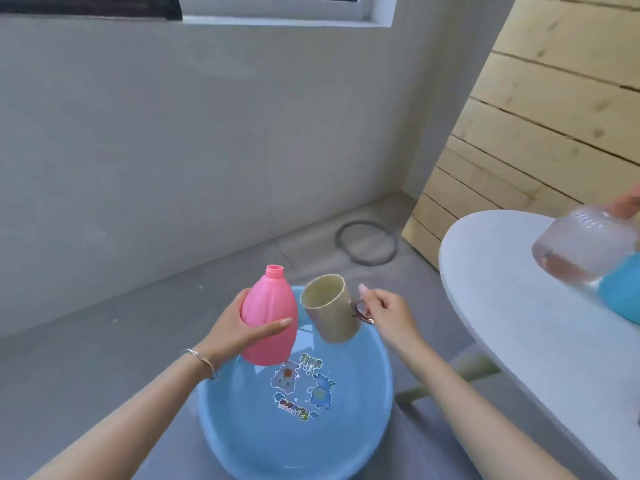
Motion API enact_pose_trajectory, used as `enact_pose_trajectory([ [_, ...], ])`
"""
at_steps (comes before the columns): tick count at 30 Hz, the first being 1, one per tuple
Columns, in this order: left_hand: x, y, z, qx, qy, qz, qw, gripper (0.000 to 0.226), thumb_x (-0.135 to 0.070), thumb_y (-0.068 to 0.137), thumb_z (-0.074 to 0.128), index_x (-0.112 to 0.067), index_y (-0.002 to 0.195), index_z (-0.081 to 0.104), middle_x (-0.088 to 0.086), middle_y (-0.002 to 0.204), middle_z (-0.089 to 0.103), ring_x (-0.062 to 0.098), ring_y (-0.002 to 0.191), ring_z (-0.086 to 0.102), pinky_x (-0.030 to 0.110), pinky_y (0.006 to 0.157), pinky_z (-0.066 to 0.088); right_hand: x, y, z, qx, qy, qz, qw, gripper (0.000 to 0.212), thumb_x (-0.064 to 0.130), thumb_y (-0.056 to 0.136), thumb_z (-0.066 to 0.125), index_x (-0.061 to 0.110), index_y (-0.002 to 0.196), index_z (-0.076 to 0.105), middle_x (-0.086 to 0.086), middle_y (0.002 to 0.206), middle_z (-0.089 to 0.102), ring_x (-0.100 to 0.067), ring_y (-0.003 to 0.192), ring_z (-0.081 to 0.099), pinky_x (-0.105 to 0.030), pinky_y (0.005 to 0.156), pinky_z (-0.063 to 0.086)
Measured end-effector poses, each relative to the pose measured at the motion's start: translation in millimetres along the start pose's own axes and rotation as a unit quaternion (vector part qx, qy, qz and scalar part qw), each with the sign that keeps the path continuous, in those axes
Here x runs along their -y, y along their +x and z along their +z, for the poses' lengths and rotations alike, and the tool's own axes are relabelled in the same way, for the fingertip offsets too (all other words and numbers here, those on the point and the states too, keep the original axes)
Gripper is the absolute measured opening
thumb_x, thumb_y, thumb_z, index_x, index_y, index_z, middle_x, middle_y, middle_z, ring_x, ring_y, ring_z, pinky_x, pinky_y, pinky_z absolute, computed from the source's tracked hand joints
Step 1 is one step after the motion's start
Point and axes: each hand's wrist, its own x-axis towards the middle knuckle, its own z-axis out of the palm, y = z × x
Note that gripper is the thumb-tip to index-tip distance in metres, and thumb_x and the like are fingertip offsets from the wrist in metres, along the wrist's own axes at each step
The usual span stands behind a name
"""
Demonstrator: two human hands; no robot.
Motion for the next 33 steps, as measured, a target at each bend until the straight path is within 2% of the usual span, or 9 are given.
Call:
enact_pose_trajectory([
  [4,45.2,20.5,-1.5,-0.018,0.000,-0.024,1.000,0.086,-0.059,0.037,0.079,-0.036,0.115,0.052,-0.011,0.105,0.064,-0.002,0.084,0.064,0.012,0.059,0.049,-79.2,13.7,40.8,0.055,-0.216,0.053,0.973,0.045,0.037,0.095,0.050,0.005,0.065,0.054,0.000,0.056,0.044,-0.020,0.059,0.040,-0.032,0.054,0.028],
  [8,88.9,34.3,4.7,-0.018,-0.010,-0.053,0.998,0.080,-0.057,0.038,0.080,-0.039,0.111,0.051,-0.014,0.105,0.063,-0.005,0.083,0.063,0.012,0.060,0.047,-125.0,14.9,65.4,0.052,-0.272,0.034,0.960,0.044,0.038,0.097,0.046,0.008,0.066,0.051,0.001,0.054,0.041,-0.025,0.069,0.043,-0.030,0.055,0.028],
  [11,112.6,38.1,7.5,-0.028,-0.016,-0.068,0.997,0.072,-0.051,0.044,0.082,-0.040,0.108,0.051,-0.015,0.104,0.063,-0.008,0.081,0.062,0.009,0.057,0.047,-140.4,21.8,80.7,0.068,-0.348,-0.010,0.935,0.040,0.037,0.098,0.044,0.009,0.071,0.053,-0.004,0.066,0.052,-0.028,0.083,0.049,-0.032,0.064,0.028],
  [13,130.0,39.6,3.7,-0.041,-0.023,-0.077,0.996,0.078,-0.056,0.039,0.080,-0.041,0.109,0.052,-0.014,0.105,0.064,-0.005,0.084,0.063,0.012,0.061,0.050,-148.6,24.9,95.1,0.068,-0.410,-0.076,0.906,0.035,0.029,0.096,0.052,0.013,0.065,0.053,-0.006,0.066,0.058,-0.028,0.077,0.052,-0.031,0.065,0.029],
  [16,144.9,37.9,-3.8,-0.055,-0.025,-0.092,0.994,0.077,-0.060,0.036,0.077,-0.041,0.107,0.054,-0.013,0.103,0.065,-0.004,0.083,0.064,0.013,0.062,0.050,-165.1,26.9,120.1,0.046,-0.469,-0.151,0.869,0.036,0.023,0.084,0.057,0.018,0.049,0.049,0.002,0.046,0.053,-0.022,0.051,0.053,-0.028,0.058,0.042],
  [19,153.9,32.5,-11.2,-0.054,-0.020,-0.097,0.994,0.074,-0.059,0.035,0.076,-0.041,0.103,0.054,-0.014,0.101,0.064,-0.011,0.078,0.062,0.008,0.057,0.048,-186.0,27.0,140.6,0.053,-0.477,-0.174,0.860,0.035,0.027,0.084,0.047,0.019,0.051,0.049,0.004,0.048,0.052,-0.020,0.050,0.053,-0.028,0.066,0.032],
  [22,157.1,21.8,-19.2,-0.046,-0.026,-0.106,0.993,0.074,-0.057,0.035,0.077,-0.042,0.104,0.054,-0.015,0.104,0.065,-0.008,0.083,0.063,0.015,0.067,0.051,-194.5,12.0,158.3,0.063,-0.461,-0.211,0.860,0.028,0.023,0.081,0.059,0.017,0.054,0.051,0.002,0.052,0.054,-0.022,0.053,0.053,-0.029,0.068,0.030],
  [27,161.4,6.0,-39.4,-0.071,-0.039,-0.106,0.991,0.096,-0.068,0.029,0.083,-0.044,0.117,0.053,-0.015,0.112,0.065,0.003,0.100,0.064,0.030,0.084,0.052,-188.9,-25.1,185.4,0.096,-0.417,-0.233,0.873,0.034,0.032,0.086,0.040,0.018,0.059,0.054,0.004,0.057,0.054,-0.020,0.056,0.054,-0.028,0.069,0.032],
  [33,155.5,-5.2,-50.9,-0.108,-0.058,-0.079,0.989,0.112,-0.073,0.023,0.080,-0.037,0.125,0.052,-0.015,0.111,0.066,-0.002,0.095,0.064,0.019,0.074,0.051,-183.7,-64.3,205.5,0.137,-0.302,-0.215,0.919,0.027,0.031,0.087,0.047,0.019,0.064,0.050,0.007,0.062,0.050,-0.016,0.064,0.048,-0.023,0.073,0.029],
])
